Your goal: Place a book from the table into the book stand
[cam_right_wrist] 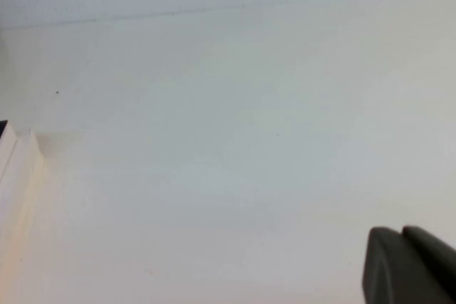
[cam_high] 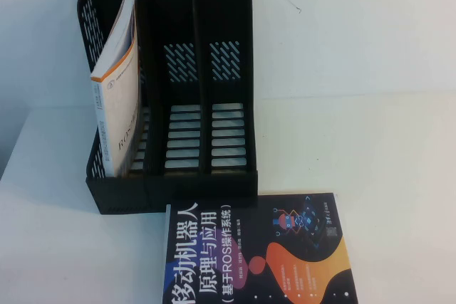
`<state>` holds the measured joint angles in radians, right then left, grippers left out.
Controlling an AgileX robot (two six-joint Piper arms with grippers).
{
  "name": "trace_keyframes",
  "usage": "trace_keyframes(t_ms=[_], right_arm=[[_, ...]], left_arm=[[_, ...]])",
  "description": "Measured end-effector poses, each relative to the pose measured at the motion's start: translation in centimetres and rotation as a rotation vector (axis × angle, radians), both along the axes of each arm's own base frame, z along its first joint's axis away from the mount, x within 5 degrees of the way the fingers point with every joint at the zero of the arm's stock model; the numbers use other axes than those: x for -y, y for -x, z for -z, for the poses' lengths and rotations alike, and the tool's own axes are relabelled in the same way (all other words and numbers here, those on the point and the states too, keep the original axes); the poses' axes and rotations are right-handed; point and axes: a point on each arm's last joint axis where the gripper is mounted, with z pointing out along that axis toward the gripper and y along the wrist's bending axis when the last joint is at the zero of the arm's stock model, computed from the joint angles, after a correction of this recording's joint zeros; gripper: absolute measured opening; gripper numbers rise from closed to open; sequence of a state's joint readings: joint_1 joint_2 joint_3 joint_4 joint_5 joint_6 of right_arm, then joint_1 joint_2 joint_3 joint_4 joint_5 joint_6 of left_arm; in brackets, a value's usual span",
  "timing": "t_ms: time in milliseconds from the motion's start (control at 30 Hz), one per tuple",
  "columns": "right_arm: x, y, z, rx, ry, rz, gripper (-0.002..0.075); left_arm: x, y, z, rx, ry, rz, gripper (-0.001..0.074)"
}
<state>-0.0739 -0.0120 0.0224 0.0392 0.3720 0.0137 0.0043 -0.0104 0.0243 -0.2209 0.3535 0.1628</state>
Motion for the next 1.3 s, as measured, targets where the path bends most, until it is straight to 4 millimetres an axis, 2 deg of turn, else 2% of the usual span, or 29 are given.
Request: trace_keyframes(t_ms=[1000,1300], right_arm=[[0.0,0.0,0.0,0.0,0.0,0.0,-0.0002],[0.01,-0.04,-0.03,0.01,0.001,0.001,-0.0002]], left_arm=[[0.0,0.0,0.0,0.0,0.0,0.0,-0.0003],[-0.11,-0.16,-0.54,0.061,0.001,-0.013,-0.0003]])
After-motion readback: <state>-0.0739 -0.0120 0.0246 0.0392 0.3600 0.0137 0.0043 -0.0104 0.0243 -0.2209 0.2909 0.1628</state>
